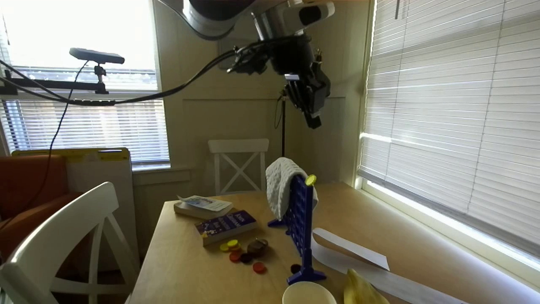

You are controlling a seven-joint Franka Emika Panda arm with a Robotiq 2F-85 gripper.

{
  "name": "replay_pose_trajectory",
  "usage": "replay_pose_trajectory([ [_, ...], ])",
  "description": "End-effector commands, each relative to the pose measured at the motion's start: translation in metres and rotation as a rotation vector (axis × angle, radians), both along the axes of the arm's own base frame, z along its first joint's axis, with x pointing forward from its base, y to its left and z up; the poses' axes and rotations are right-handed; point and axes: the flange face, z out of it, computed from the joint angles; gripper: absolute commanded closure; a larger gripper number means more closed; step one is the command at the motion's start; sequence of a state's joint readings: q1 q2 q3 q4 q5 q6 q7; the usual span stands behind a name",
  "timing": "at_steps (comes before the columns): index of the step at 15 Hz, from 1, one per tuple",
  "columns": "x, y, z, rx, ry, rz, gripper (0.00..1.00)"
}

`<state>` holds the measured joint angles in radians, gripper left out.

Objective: Put one yellow ring inside the last line of the blue object

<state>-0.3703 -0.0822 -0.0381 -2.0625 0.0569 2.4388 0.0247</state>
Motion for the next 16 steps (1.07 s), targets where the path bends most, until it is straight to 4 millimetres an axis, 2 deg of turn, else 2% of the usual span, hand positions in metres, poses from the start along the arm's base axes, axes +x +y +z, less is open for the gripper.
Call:
replay_pose_trajectory([
  [1,0.040,0.028,0.046,0.055,0.089,-0.033,1.00],
  [2,0.050,0.033,0.054,0.071,0.093,-0.056,1.00],
  [3,0.026,0.036,0.041,0.067,0.061,-0.011,1.00],
  [4,0.031,0.041,0.050,0.069,0.057,-0.008,0.99],
  [9,0.029,0.034,0.042,0.074,0.070,-0.017,1.00],
  [11,0.041,0.024,0.035,0.077,0.068,-0.048,1.00],
  [16,0.057,-0.003,0.000,0.083,0.134,-0.083,1.00],
])
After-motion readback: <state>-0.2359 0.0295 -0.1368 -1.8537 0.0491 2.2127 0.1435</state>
